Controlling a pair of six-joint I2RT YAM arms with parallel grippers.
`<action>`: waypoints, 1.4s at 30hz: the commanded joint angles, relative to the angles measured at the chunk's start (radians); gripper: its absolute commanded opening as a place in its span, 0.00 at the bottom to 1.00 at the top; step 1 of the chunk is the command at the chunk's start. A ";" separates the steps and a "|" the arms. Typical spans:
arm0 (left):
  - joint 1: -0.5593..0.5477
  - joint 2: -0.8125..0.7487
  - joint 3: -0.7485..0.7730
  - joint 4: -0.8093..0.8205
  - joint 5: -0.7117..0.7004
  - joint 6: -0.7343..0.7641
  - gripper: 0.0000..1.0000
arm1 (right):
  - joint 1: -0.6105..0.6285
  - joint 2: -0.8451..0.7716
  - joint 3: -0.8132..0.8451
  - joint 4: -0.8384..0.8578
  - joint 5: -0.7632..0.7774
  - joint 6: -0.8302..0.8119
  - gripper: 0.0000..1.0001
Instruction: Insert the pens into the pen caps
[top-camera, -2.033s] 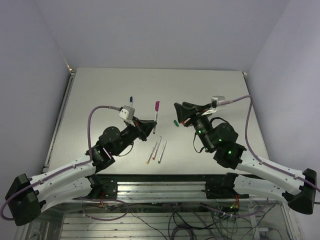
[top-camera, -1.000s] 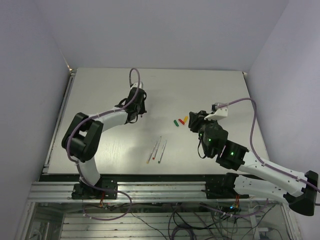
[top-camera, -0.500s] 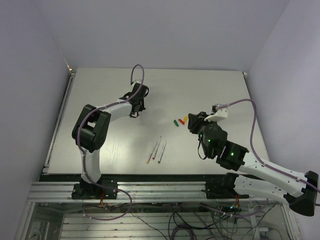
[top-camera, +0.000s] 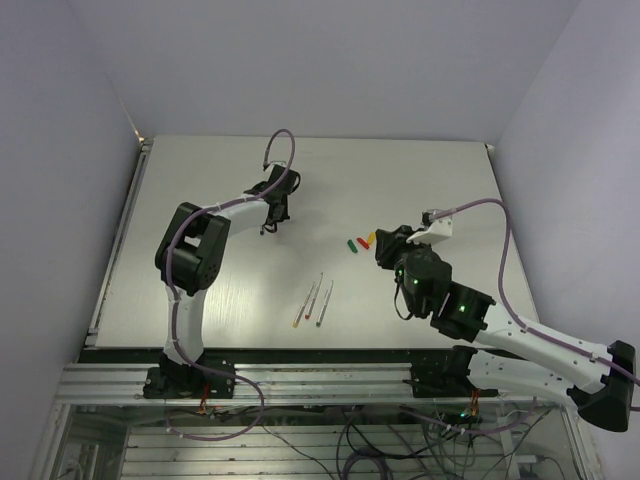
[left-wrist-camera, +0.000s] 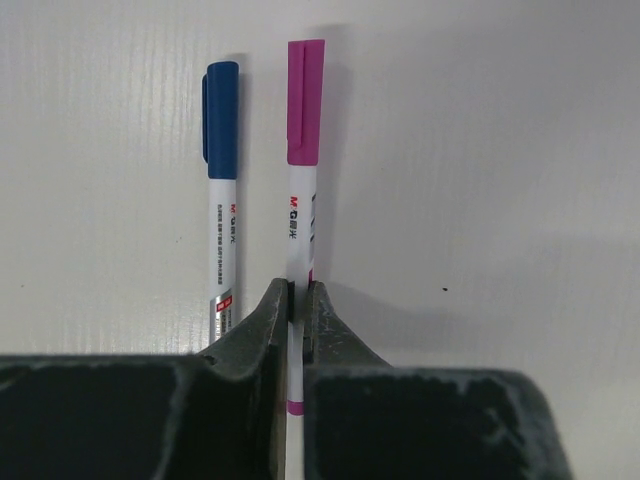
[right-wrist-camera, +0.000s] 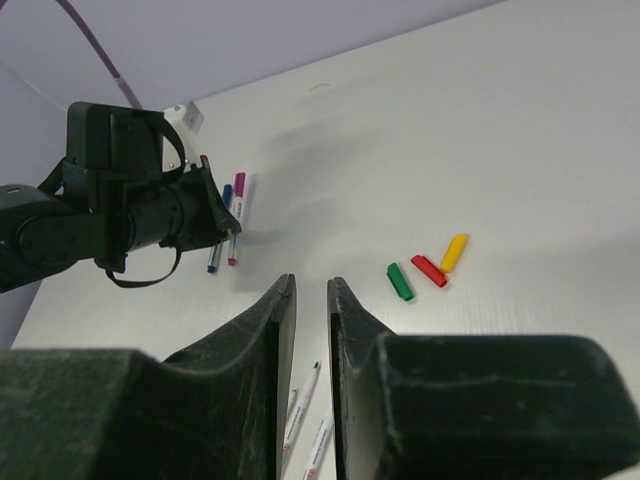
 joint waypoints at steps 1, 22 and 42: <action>0.007 0.013 0.032 -0.019 -0.017 0.015 0.15 | -0.002 0.011 -0.013 0.013 0.011 0.014 0.18; 0.009 -0.026 0.081 -0.050 -0.002 0.005 0.31 | -0.003 0.021 -0.006 0.047 -0.028 -0.027 0.14; -0.117 -0.461 -0.277 -0.033 0.053 -0.021 0.31 | -0.135 -0.015 -0.018 0.084 -0.096 -0.018 0.35</action>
